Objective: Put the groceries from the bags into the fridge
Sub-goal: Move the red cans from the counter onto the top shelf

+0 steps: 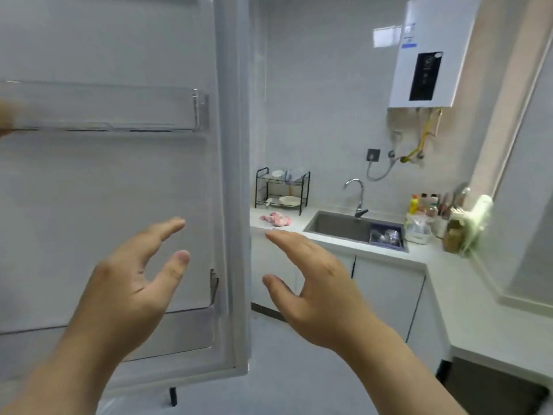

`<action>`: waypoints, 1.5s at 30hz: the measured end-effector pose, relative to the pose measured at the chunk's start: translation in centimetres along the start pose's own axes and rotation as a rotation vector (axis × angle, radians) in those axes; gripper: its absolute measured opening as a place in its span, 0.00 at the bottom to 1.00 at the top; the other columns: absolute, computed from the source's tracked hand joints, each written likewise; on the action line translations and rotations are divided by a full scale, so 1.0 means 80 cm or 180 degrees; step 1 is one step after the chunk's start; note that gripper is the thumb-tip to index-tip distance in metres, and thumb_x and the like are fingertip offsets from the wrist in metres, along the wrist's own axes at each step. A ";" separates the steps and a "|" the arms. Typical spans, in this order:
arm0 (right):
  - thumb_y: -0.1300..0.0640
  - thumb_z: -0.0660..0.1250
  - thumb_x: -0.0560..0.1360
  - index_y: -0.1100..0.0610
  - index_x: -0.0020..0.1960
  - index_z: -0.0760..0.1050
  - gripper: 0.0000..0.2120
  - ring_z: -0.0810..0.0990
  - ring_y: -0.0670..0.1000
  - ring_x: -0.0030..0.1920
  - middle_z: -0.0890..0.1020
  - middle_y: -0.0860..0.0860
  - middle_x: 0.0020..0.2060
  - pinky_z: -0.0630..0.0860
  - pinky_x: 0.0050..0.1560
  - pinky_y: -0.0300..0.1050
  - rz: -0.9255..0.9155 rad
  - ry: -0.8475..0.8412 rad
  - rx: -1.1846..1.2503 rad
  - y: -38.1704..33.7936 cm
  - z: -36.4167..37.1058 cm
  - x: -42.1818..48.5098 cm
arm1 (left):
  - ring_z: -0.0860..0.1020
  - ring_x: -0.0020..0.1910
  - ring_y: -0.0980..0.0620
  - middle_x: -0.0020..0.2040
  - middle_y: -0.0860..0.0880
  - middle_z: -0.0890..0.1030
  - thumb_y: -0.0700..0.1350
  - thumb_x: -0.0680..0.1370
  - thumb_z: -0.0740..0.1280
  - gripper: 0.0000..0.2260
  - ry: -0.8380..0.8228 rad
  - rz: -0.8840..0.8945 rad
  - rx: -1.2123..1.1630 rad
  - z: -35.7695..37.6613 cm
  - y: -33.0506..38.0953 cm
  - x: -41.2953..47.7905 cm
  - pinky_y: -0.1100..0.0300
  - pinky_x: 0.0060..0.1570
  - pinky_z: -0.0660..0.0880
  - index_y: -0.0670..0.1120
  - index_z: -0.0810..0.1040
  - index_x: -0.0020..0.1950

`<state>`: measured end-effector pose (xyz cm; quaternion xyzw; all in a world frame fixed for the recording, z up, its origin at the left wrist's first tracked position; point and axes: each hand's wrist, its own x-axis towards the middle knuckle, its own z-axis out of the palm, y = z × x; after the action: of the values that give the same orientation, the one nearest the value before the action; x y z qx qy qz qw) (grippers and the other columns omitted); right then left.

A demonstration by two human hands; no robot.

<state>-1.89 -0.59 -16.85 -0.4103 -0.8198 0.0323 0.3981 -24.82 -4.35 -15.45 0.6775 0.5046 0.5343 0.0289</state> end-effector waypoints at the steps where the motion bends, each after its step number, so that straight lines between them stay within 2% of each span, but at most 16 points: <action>1: 0.49 0.65 0.76 0.49 0.74 0.67 0.27 0.66 0.40 0.70 0.72 0.41 0.69 0.55 0.65 0.22 0.0111 0.0052 -0.0084 0.015 -0.020 -0.015 | 0.69 0.58 0.77 0.54 0.83 0.68 0.57 0.72 0.63 0.17 -0.0082 0.0088 -0.0097 0.024 0.011 0.001 0.65 0.58 0.66 0.78 0.69 0.56; 5: 0.49 0.66 0.76 0.46 0.75 0.64 0.29 0.64 0.36 0.71 0.70 0.40 0.71 0.59 0.68 0.28 0.0575 0.0353 -0.0355 0.071 -0.101 -0.076 | 0.71 0.60 0.68 0.55 0.82 0.69 0.63 0.71 0.61 0.17 -0.0439 0.0458 -0.0438 0.117 0.068 0.010 0.61 0.57 0.68 0.78 0.69 0.58; 8: 0.49 0.68 0.76 0.44 0.75 0.63 0.29 0.60 0.28 0.67 0.69 0.37 0.71 0.56 0.65 0.23 0.0974 0.0589 -0.0586 0.103 -0.156 -0.127 | 0.71 0.60 0.66 0.56 0.78 0.69 0.57 0.73 0.63 0.18 -0.0709 0.0775 -0.0702 0.188 0.112 0.017 0.60 0.56 0.69 0.78 0.68 0.58; 12: 0.50 0.68 0.77 0.43 0.75 0.62 0.29 0.58 0.20 0.61 0.65 0.31 0.65 0.55 0.58 0.15 0.1577 0.0953 -0.0931 0.129 -0.227 -0.199 | 0.72 0.59 0.63 0.57 0.67 0.71 0.52 0.76 0.67 0.16 -0.1082 0.1194 -0.1010 0.283 0.173 0.018 0.61 0.56 0.68 0.66 0.69 0.61; 15: 0.50 0.67 0.78 0.41 0.75 0.62 0.28 0.62 0.28 0.64 0.65 0.30 0.63 0.55 0.55 0.16 0.2101 0.1106 -0.1198 0.137 -0.272 -0.251 | 0.73 0.58 0.62 0.59 0.67 0.72 0.50 0.73 0.65 0.20 -0.1452 0.1386 -0.1260 0.348 0.217 0.010 0.59 0.56 0.68 0.59 0.72 0.65; 17: 0.50 0.67 0.78 0.41 0.75 0.63 0.28 0.63 0.25 0.61 0.65 0.30 0.62 0.55 0.55 0.15 0.2426 0.1243 -0.1386 0.141 -0.300 -0.285 | 0.72 0.62 0.57 0.62 0.61 0.72 0.53 0.72 0.63 0.24 -0.1703 0.1473 -0.1368 0.387 0.247 0.003 0.55 0.59 0.68 0.54 0.72 0.68; 19: 0.50 0.67 0.77 0.41 0.74 0.64 0.27 0.63 0.23 0.58 0.65 0.29 0.62 0.55 0.55 0.15 0.2740 0.1478 -0.1580 0.146 -0.327 -0.319 | 0.69 0.64 0.57 0.64 0.60 0.70 0.56 0.71 0.62 0.25 -0.2025 0.1559 -0.1584 0.423 0.277 -0.005 0.53 0.61 0.67 0.59 0.68 0.69; 24: 0.52 0.67 0.77 0.42 0.73 0.66 0.26 0.63 0.29 0.62 0.67 0.31 0.62 0.54 0.58 0.18 0.3608 0.2045 -0.1947 0.154 -0.376 -0.391 | 0.68 0.62 0.62 0.64 0.74 0.63 0.62 0.74 0.60 0.19 -0.2713 0.1664 -0.2024 0.528 0.326 -0.011 0.50 0.60 0.71 0.75 0.62 0.64; 28: 0.52 0.66 0.78 0.43 0.74 0.66 0.25 0.59 0.17 0.56 0.66 0.30 0.61 0.53 0.56 0.15 0.4173 0.2216 -0.2177 0.149 -0.394 -0.438 | 0.66 0.48 0.82 0.66 0.77 0.63 0.74 0.72 0.54 0.28 -0.3178 0.1629 -0.2084 0.628 0.349 -0.038 0.63 0.58 0.66 0.70 0.61 0.71; 30: 0.52 0.66 0.78 0.43 0.74 0.66 0.25 0.57 0.16 0.55 0.65 0.29 0.60 0.53 0.55 0.14 0.4426 0.2361 -0.2359 0.138 -0.398 -0.464 | 0.66 0.45 0.83 0.66 0.76 0.64 0.75 0.70 0.54 0.30 -0.3526 0.1567 -0.2225 0.667 0.370 -0.067 0.67 0.58 0.61 0.70 0.61 0.71; 31: 0.52 0.66 0.78 0.42 0.74 0.66 0.25 0.58 0.17 0.56 0.65 0.28 0.61 0.53 0.55 0.14 0.4579 0.2443 -0.2424 0.128 -0.399 -0.478 | 0.67 0.46 0.82 0.66 0.74 0.66 0.75 0.70 0.55 0.30 -0.3682 0.1572 -0.2336 0.675 0.384 -0.083 0.69 0.56 0.61 0.70 0.62 0.71; 34: 0.52 0.66 0.78 0.40 0.73 0.66 0.25 0.63 0.29 0.62 0.66 0.30 0.62 0.59 0.63 0.25 0.5055 0.2749 -0.2598 0.085 -0.400 -0.526 | 0.73 0.48 0.70 0.62 0.76 0.69 0.72 0.68 0.58 0.26 -0.4156 0.1680 -0.2676 0.679 0.439 -0.138 0.55 0.59 0.68 0.73 0.66 0.66; 37: 0.52 0.67 0.78 0.41 0.72 0.68 0.24 0.70 0.38 0.64 0.70 0.34 0.64 0.68 0.67 0.39 0.5457 0.3260 -0.2875 0.027 -0.399 -0.577 | 0.73 0.55 0.67 0.61 0.70 0.73 0.65 0.71 0.64 0.18 -0.4535 0.2041 -0.2910 0.661 0.504 -0.198 0.58 0.58 0.68 0.76 0.67 0.60; 40: 0.52 0.67 0.77 0.42 0.72 0.69 0.24 0.72 0.42 0.66 0.72 0.36 0.65 0.70 0.68 0.44 0.5801 0.3604 -0.3084 -0.021 -0.396 -0.627 | 0.71 0.48 0.74 0.63 0.60 0.74 0.53 0.76 0.68 0.20 -0.4737 0.2421 -0.3140 0.650 0.552 -0.260 0.57 0.54 0.68 0.66 0.69 0.66; 42: 0.53 0.67 0.77 0.43 0.71 0.69 0.23 0.73 0.43 0.67 0.73 0.37 0.66 0.70 0.68 0.46 0.5934 0.3842 -0.3141 -0.042 -0.397 -0.662 | 0.69 0.58 0.67 0.63 0.61 0.73 0.49 0.76 0.68 0.22 -0.4910 0.2589 -0.3190 0.642 0.580 -0.302 0.59 0.57 0.66 0.59 0.70 0.70; 45: 0.54 0.67 0.76 0.43 0.70 0.70 0.23 0.74 0.45 0.65 0.75 0.39 0.66 0.72 0.67 0.50 0.6080 0.4081 -0.3088 -0.062 -0.401 -0.720 | 0.69 0.60 0.63 0.59 0.65 0.71 0.47 0.76 0.68 0.22 -0.5147 0.2933 -0.3220 0.629 0.620 -0.370 0.63 0.57 0.66 0.55 0.71 0.70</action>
<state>36.64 -52.91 -29.17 -0.8874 0.2199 -0.2029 0.3508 47.82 -24.56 -28.83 0.8667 -0.2516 0.0318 0.4295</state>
